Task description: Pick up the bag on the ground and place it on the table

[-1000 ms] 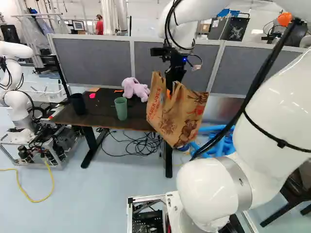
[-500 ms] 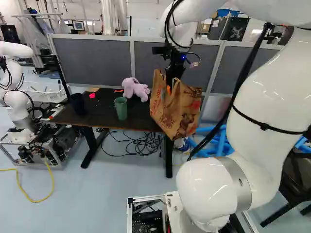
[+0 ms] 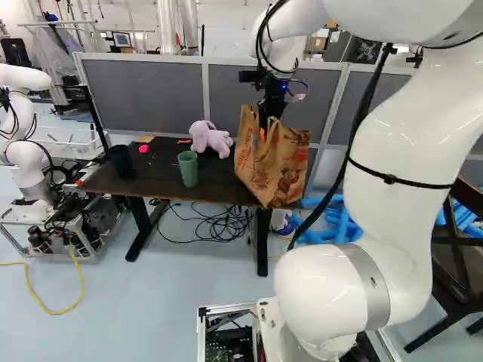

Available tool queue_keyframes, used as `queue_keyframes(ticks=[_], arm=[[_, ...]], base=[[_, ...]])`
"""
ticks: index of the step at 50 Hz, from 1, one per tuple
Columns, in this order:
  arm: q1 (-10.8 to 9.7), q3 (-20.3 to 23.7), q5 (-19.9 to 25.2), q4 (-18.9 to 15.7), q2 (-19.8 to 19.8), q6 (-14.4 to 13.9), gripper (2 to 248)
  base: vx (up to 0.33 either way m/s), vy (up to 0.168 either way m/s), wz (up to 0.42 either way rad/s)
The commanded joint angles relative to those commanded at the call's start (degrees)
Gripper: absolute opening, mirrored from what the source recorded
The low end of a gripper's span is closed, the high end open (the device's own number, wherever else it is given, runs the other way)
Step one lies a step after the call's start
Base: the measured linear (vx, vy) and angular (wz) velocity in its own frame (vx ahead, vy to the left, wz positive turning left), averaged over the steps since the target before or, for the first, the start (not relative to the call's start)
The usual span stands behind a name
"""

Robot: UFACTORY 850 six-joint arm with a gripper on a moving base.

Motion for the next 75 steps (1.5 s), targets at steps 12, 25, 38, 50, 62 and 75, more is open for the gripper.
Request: queue_keyframes(ticks=[12, 25, 38, 50, 62, 75], arm=[[-0.45, -3.46, 0.0, -0.2, -2.96, 0.0, 21], [-0.19, -7.59, 0.0, -1.12, -6.36, 0.0, 21], [0.28, -11.78, 0.29, -2.13, -9.71, 0.0, 21], [0.8, -14.74, 0.49, -2.57, -13.18, 0.0, 21], [1.31, -16.83, 0.49, -2.57, -16.37, 0.0, 21], [1.85, -18.6, 0.49, -2.57, -19.42, 0.0, 21]], base=[[0.0, 0.0, 0.0], [0.0, 0.0, 0.0], [0.0, 0.0, 0.0], [0.0, 0.0, 0.0], [0.0, 0.0, 0.0], [0.0, 0.0, 0.0]])
